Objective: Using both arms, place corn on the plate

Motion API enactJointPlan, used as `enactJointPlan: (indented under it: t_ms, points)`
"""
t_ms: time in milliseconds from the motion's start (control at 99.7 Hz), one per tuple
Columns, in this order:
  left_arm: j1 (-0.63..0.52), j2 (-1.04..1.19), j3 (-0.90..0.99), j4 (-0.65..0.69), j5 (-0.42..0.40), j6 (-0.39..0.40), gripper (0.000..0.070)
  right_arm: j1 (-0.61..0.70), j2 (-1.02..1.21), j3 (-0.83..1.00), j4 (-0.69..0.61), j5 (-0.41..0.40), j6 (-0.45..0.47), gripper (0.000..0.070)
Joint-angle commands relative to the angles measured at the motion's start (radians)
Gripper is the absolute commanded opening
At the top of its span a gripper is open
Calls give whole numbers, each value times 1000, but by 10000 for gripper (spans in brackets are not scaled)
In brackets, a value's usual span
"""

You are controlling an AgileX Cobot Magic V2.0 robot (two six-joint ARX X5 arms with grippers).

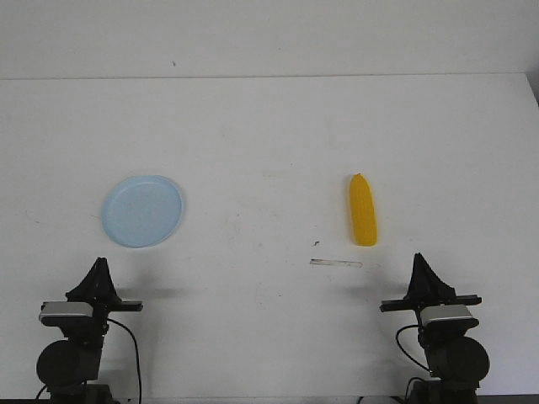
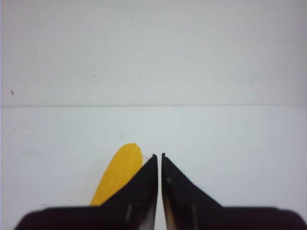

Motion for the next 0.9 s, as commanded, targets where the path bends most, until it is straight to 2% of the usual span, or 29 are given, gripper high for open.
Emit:
enactJointPlan:
  t_ms: [0,652,702,812,892]
  points:
    - [0,-2,-21,15,0,16,1,0,2,-1,10,2,-5,13]
    - [0,-2,-21,14,-1,11,1,0,2,-1,10,2,-5,13]
    - [0,-2,-19,19,-15,-37,1,0,2,-1,10,2,-5,13]
    - [0,0,-6,14,-67,-222,1,0,2,-1,10,2,-5,13]
    - [0,2,18,14,-66,-267,1,0,2,-1,10,2,-5,13]
